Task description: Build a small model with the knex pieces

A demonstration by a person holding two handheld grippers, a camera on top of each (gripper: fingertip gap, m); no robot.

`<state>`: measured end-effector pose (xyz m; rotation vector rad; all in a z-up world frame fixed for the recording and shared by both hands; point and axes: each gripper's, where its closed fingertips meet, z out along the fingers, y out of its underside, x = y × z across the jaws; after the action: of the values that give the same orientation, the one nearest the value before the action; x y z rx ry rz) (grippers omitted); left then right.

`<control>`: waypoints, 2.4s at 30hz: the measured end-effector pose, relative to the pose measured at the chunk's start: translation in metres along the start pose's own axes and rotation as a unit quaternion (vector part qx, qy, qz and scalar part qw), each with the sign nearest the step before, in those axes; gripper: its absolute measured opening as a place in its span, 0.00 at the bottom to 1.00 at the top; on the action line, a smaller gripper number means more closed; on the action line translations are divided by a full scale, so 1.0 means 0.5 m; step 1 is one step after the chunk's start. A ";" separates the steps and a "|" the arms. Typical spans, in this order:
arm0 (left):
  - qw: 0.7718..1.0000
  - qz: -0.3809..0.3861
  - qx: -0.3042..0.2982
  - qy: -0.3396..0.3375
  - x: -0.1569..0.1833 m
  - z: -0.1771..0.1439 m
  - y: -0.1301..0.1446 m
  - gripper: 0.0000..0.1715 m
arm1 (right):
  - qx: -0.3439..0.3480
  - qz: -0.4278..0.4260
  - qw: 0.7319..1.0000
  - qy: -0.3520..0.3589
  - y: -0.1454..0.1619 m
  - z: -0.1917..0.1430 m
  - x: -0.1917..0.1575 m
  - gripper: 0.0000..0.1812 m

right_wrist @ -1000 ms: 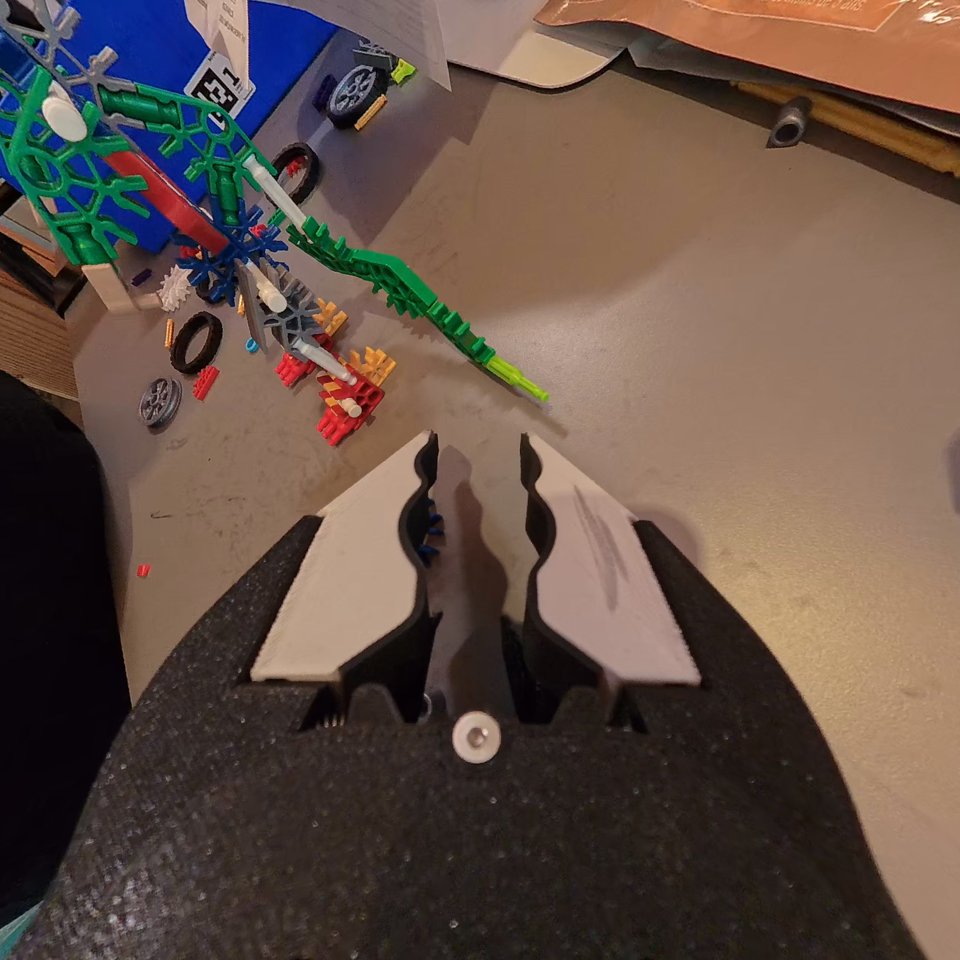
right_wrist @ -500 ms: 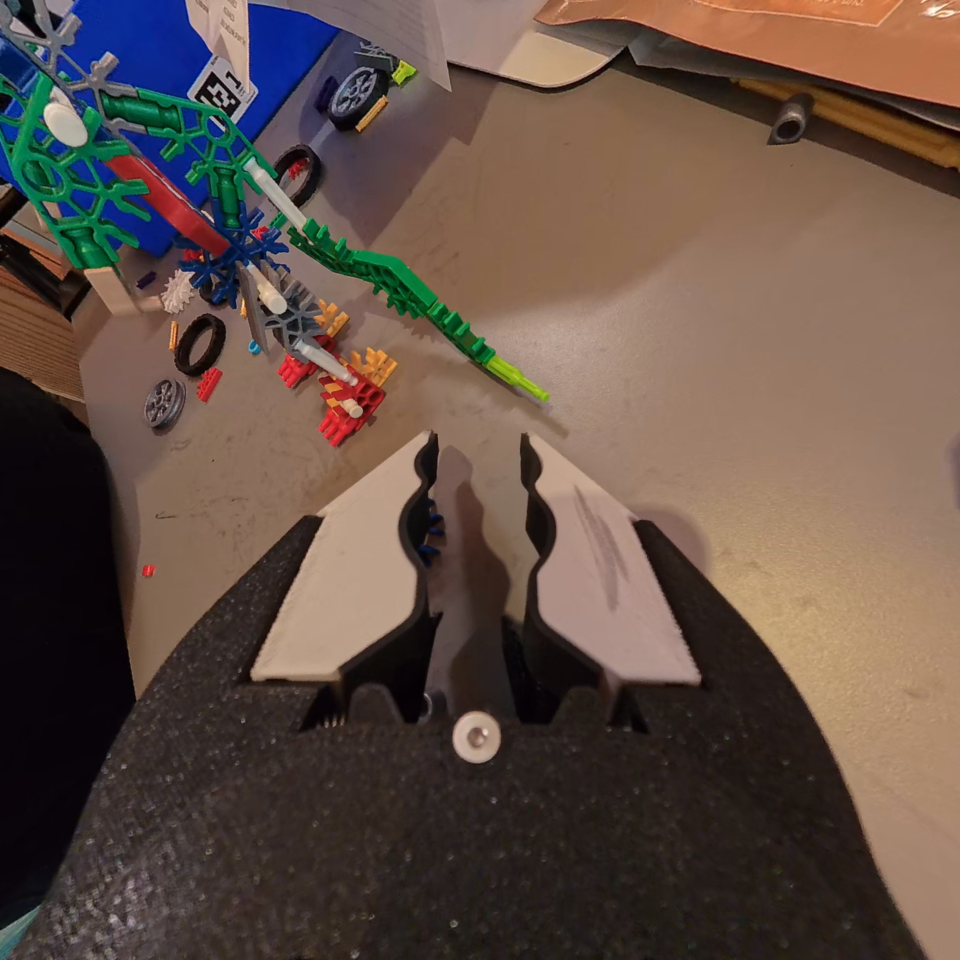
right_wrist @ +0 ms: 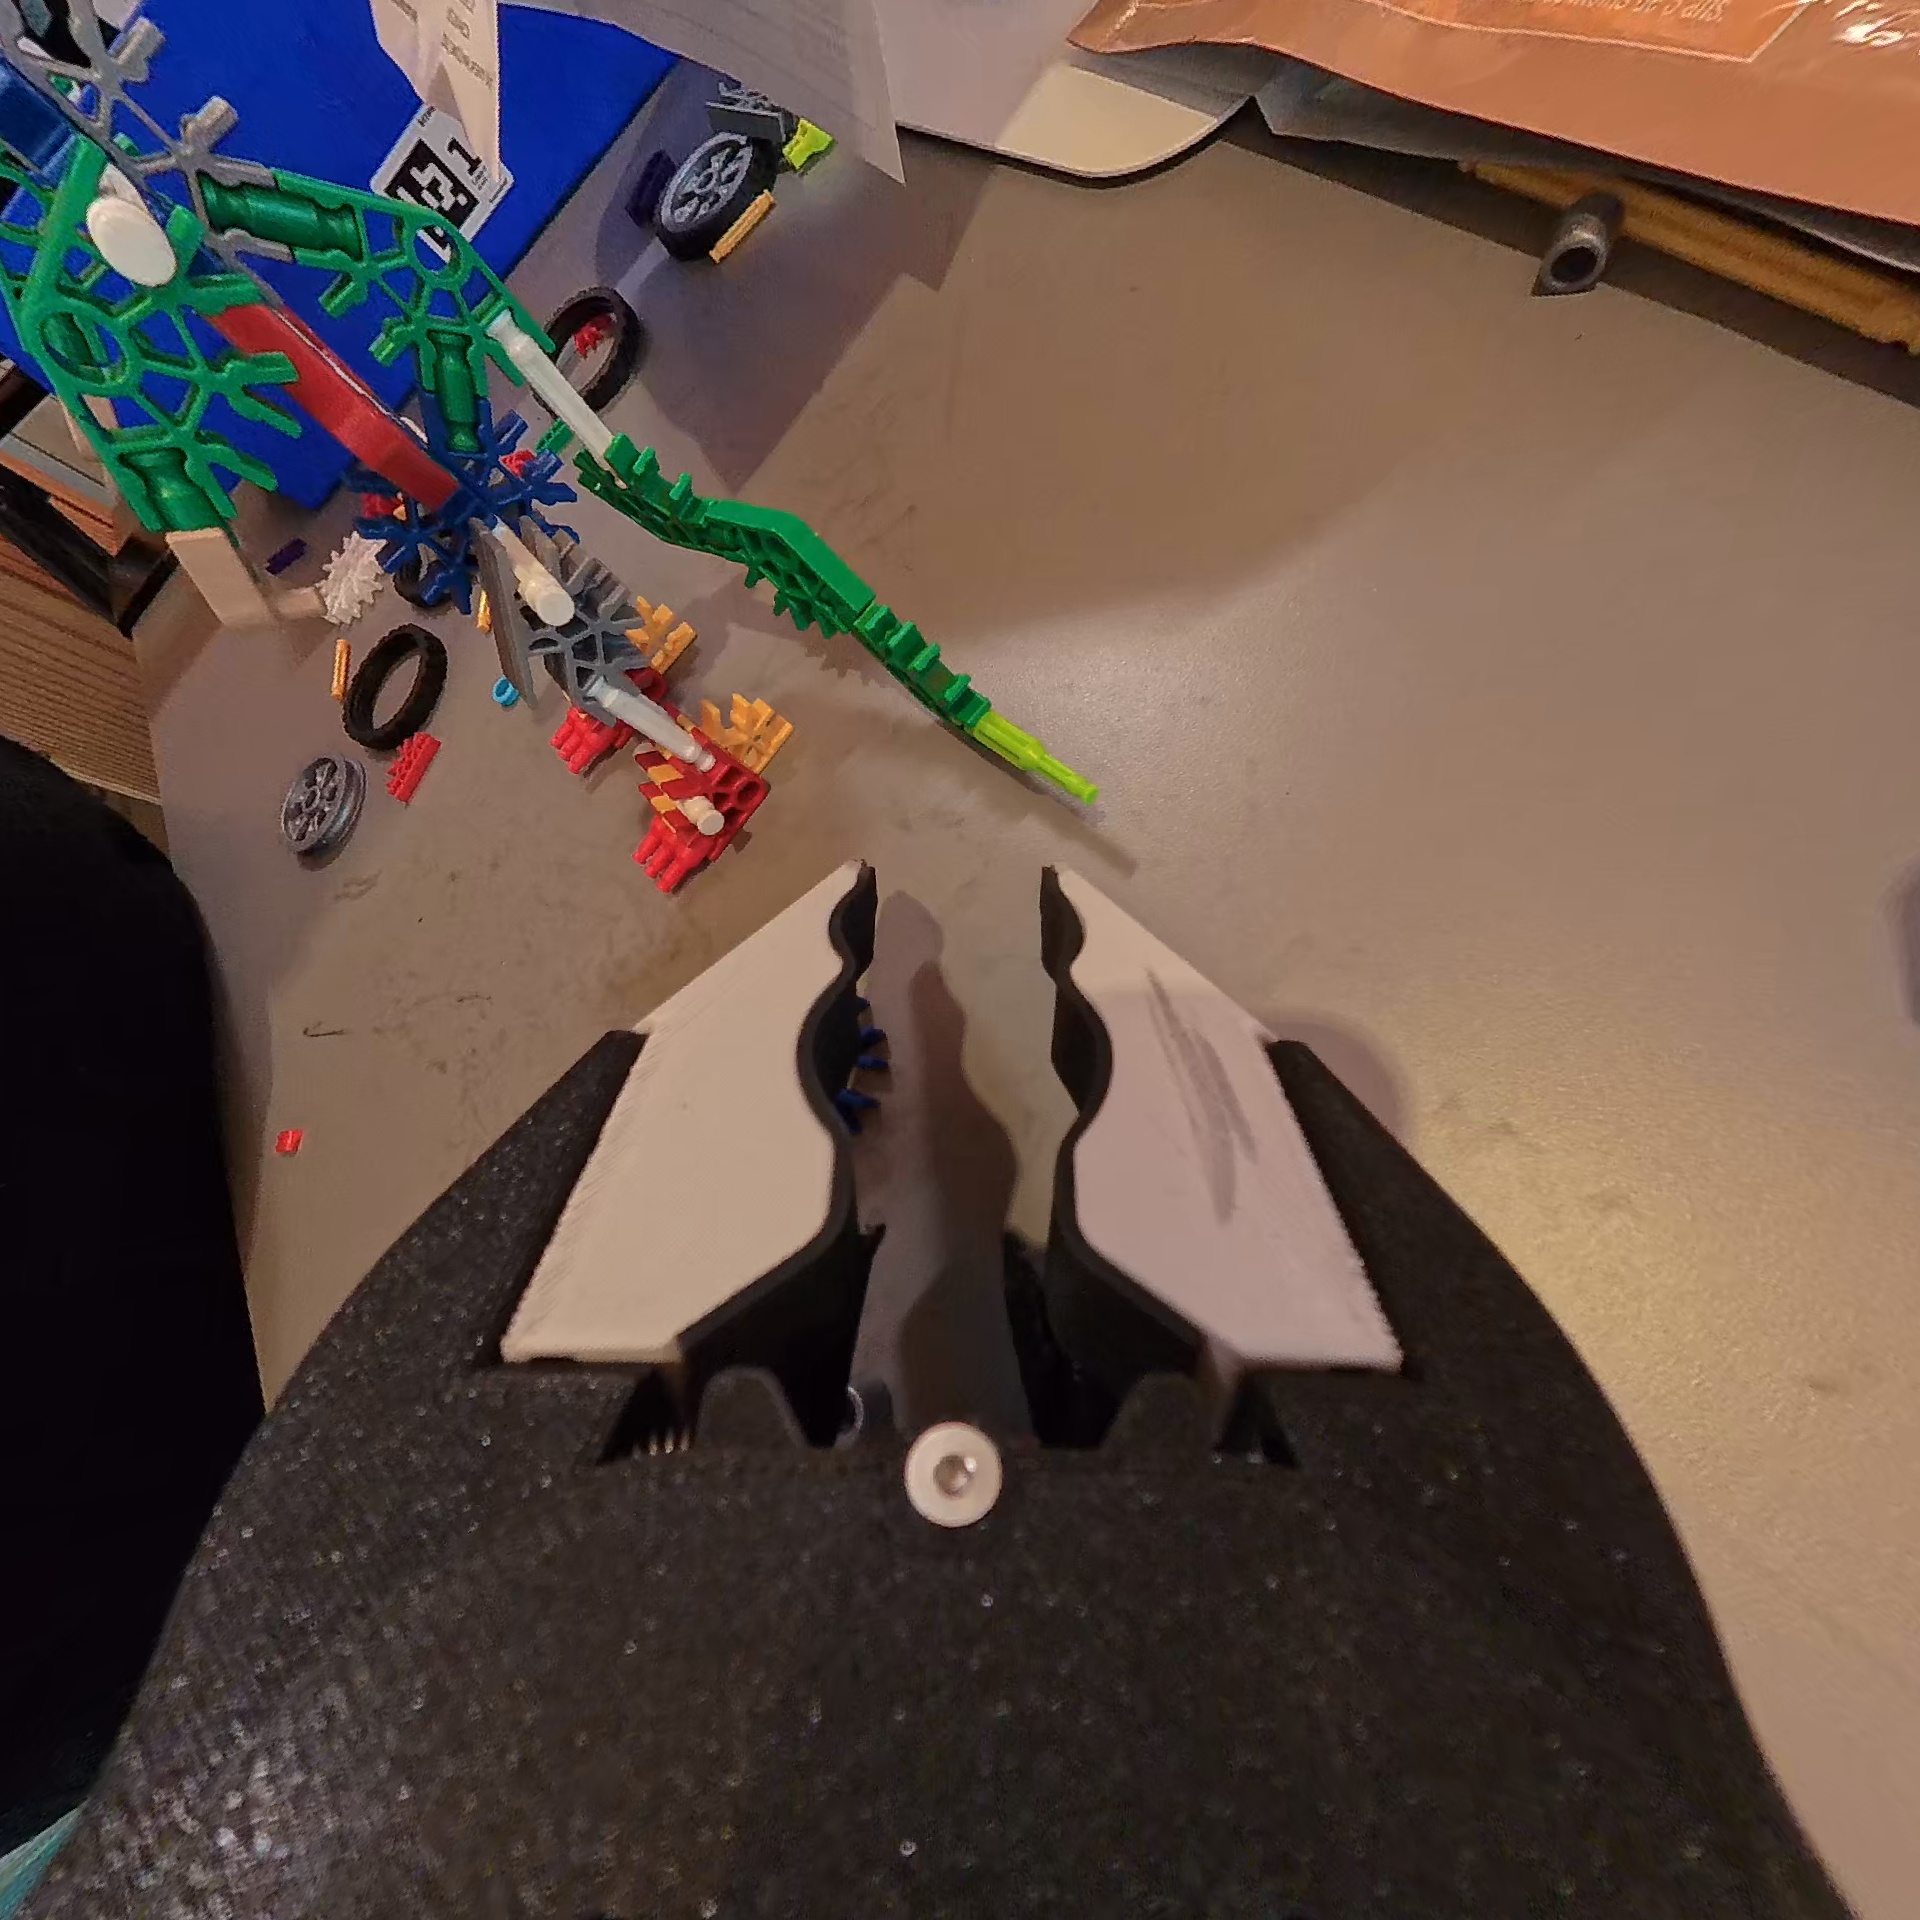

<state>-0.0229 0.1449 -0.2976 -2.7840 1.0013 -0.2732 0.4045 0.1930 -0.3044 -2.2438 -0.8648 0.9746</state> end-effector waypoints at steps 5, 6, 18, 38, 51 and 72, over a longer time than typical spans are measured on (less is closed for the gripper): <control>1.000 -0.001 0.005 0.016 0.012 -0.001 -0.001 0.29 | 0.000 0.001 1.000 -0.001 0.000 0.000 0.000 0.17; 1.000 -0.001 0.006 0.020 0.015 -0.001 -0.001 0.30 | 0.000 0.001 1.000 -0.001 0.000 0.000 0.000 0.17; 0.999 0.006 0.003 0.036 0.034 0.013 -0.002 0.26 | 0.000 0.002 1.000 -0.001 0.000 0.000 0.000 0.17; 0.994 -0.013 0.063 -0.086 -0.069 -0.045 -0.040 0.06 | -0.001 0.010 1.000 -0.006 -0.001 0.000 0.001 0.17; 0.999 0.011 0.025 -0.018 -0.029 0.011 -0.025 0.21 | -0.002 0.019 1.000 -0.013 -0.001 0.000 0.002 0.17; 0.995 0.055 -0.052 -0.060 -0.076 -0.076 0.023 0.11 | -0.002 0.023 1.000 -0.017 -0.002 0.000 0.002 0.16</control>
<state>-0.0675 0.1569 -0.2678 -2.7851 1.1657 -0.0396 0.4047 0.1942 -0.3043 -2.2649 -0.8346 1.0357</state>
